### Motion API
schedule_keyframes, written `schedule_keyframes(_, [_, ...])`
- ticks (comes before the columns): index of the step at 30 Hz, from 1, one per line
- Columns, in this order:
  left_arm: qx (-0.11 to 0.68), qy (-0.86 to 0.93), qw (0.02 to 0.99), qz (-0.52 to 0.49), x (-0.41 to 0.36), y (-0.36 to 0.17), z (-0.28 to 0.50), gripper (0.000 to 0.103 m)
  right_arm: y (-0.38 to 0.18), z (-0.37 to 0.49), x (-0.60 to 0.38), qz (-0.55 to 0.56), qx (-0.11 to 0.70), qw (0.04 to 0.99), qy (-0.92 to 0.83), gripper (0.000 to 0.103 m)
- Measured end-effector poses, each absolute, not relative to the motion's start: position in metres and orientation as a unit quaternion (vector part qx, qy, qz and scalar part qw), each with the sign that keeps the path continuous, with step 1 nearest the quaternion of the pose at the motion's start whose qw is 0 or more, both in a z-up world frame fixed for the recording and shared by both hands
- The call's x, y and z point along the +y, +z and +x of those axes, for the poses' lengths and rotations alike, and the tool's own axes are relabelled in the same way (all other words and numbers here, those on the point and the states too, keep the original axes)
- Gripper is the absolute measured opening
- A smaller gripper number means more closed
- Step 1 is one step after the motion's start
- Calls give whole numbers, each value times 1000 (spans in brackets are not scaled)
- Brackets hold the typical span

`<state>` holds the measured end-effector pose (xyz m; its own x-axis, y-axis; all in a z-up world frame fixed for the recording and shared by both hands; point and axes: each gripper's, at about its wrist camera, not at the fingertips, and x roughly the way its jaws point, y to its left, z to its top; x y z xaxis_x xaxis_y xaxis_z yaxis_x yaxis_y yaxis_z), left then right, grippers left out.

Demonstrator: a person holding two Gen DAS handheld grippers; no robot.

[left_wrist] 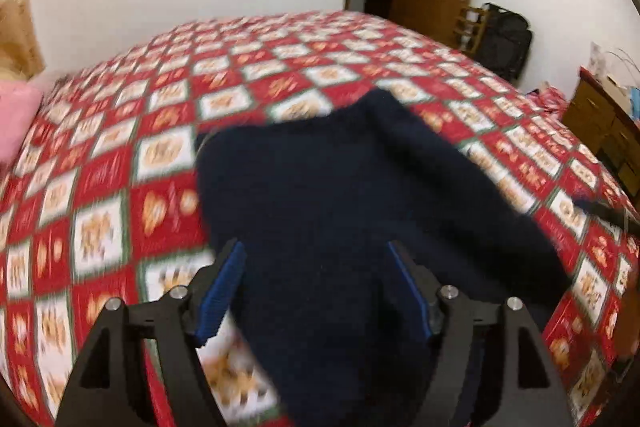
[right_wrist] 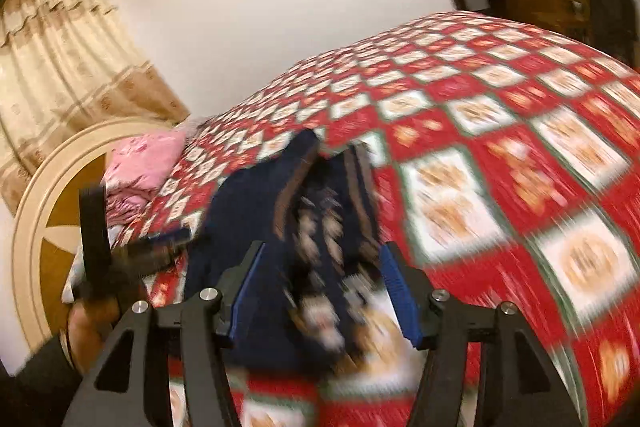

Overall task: Fold small clothes
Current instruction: 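Grasp the folded sweater with both tools and lift it off the quilt, then fold the lifted navy sweater in half with the left tool over the right tool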

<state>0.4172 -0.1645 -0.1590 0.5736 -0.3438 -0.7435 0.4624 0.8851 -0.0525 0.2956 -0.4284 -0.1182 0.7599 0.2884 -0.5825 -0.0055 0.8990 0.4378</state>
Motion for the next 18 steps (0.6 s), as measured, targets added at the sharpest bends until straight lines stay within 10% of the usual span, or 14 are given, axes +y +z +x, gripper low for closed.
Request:
schedule_keyframes(5, [413, -231, 880, 45, -157, -176, 397, 80, -137, 388, -395, 201, 414, 881, 113, 53])
schedule_keyframes(6, [411, -228, 881, 44, -156, -177, 394, 81, -149, 403, -395, 221, 435, 866, 113, 19])
schedule_keyframes(7, [410, -228, 882, 43, -156, -178, 392, 82, -156, 407, -396, 235, 443, 858, 115, 8])
schedule_keyframes(18, [439, -238, 866, 40, -155, -203, 391, 85, -175, 403, -425, 240, 447, 860, 48, 8])
